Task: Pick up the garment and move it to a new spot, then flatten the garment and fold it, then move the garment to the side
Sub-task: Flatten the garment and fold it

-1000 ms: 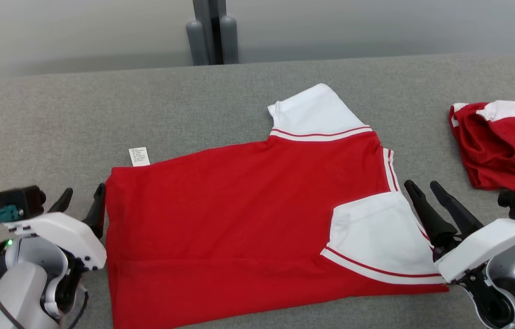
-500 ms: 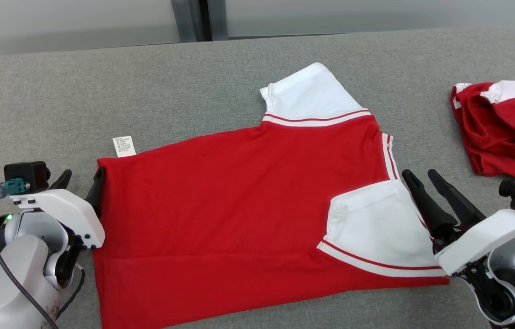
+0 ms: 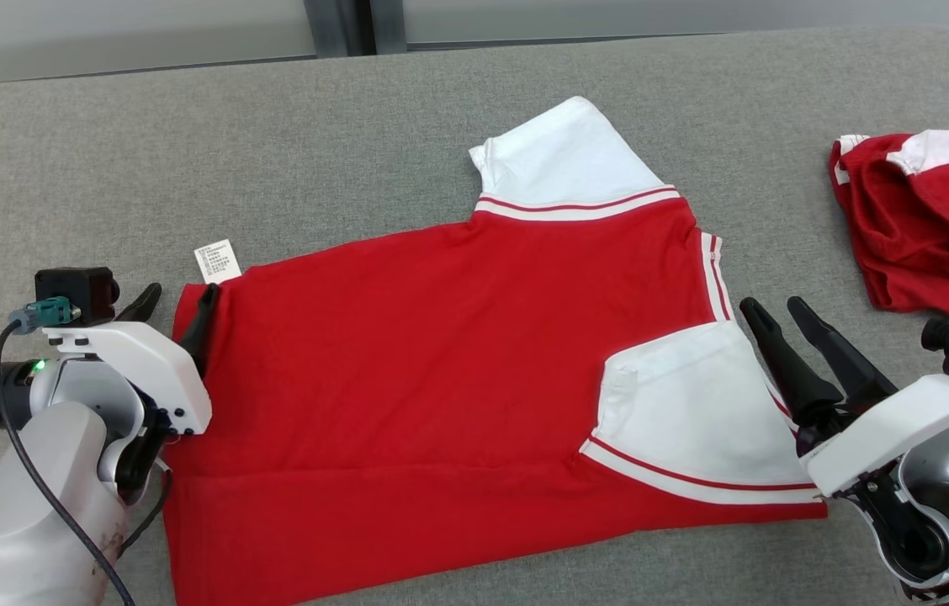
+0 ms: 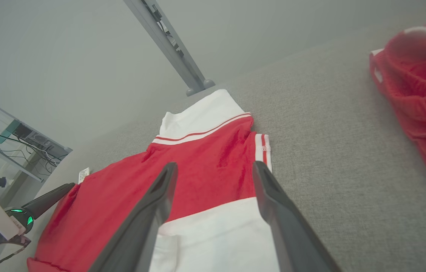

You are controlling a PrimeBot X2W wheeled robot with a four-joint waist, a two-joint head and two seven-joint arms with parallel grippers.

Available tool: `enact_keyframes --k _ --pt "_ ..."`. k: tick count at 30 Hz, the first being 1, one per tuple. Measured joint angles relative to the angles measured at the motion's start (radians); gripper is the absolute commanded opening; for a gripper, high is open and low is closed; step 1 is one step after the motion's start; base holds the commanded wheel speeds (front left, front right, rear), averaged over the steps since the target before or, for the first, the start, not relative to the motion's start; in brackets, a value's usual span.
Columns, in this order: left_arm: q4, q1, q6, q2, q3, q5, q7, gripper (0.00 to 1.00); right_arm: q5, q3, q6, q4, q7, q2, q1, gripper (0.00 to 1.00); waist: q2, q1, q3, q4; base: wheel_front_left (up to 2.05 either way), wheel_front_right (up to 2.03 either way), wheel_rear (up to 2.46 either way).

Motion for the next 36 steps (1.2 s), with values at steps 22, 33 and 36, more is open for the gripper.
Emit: enact_keyframes --k 22,33,36 --pt "-0.02 0.004 0.0 -0.002 -0.042 0.001 0.047 0.54 0.019 0.01 0.0 0.016 -0.016 0.006 -0.006 1.0 0.0 0.0 -0.005 0.001 0.0 0.0 0.0" --pt "-0.02 0.003 0.005 0.007 -0.034 -0.002 -0.016 0.0 0.022 0.004 0.0 0.025 -0.032 -0.001 -0.005 1.0 0.0 0.0 -0.013 0.003 0.0 0.0 0.0" --pt "-0.027 0.014 0.006 0.008 -0.03 -0.009 -0.029 0.0 0.022 0.005 0.0 0.028 -0.031 -0.001 -0.005 1.0 0.0 0.0 -0.021 0.017 0.0 0.0 0.0"
